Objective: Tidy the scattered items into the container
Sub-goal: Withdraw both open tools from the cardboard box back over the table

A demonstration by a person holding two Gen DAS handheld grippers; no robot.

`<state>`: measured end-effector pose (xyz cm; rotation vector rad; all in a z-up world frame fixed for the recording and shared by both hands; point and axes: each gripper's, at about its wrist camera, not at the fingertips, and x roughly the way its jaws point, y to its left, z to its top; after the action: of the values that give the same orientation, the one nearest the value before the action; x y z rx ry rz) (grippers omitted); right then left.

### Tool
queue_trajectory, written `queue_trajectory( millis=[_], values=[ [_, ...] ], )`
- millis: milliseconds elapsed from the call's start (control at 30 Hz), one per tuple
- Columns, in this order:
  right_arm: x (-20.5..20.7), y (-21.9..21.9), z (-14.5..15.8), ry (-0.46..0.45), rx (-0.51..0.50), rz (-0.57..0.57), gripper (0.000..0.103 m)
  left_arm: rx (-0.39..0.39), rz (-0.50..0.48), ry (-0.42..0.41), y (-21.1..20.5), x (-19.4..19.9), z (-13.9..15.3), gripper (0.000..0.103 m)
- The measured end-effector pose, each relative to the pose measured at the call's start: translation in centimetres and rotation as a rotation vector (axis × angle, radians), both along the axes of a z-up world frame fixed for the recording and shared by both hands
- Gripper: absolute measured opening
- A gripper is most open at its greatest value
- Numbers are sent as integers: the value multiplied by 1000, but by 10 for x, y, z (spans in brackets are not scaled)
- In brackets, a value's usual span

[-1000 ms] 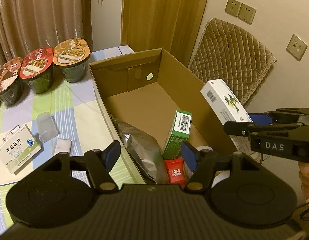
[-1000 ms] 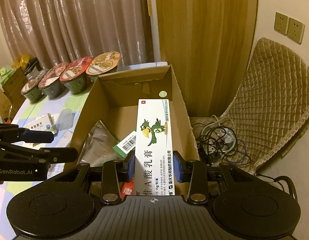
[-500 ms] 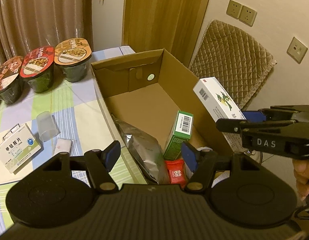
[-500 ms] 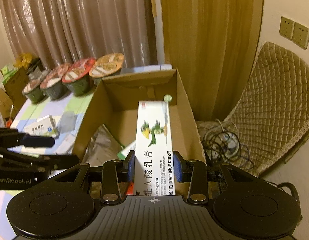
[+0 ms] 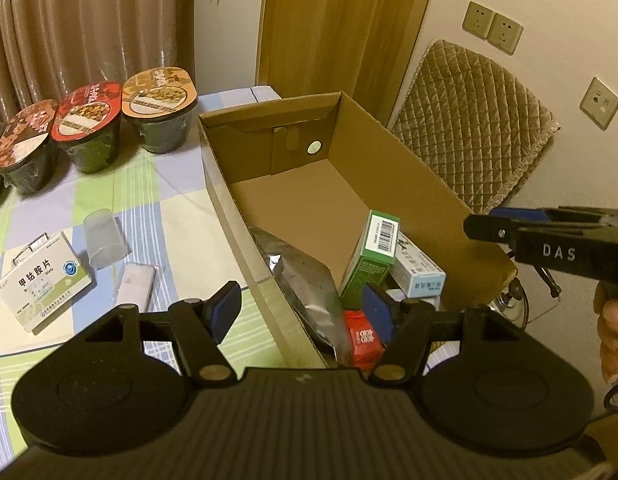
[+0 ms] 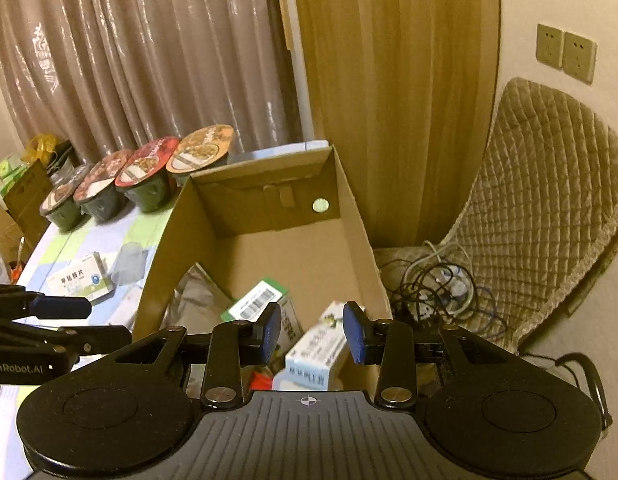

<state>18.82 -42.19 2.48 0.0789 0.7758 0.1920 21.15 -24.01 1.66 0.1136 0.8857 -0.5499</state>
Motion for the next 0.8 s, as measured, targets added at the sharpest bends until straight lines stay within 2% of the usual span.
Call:
queue_trajectory(
  millis=[400, 800],
  values=[
    [-42, 20, 0, 54, 21, 19, 42, -17, 25, 19, 28, -30, 2, 62],
    [-93, 58, 6, 84, 11, 89, 42, -36, 92, 50, 82, -84, 2, 63]
  ],
)
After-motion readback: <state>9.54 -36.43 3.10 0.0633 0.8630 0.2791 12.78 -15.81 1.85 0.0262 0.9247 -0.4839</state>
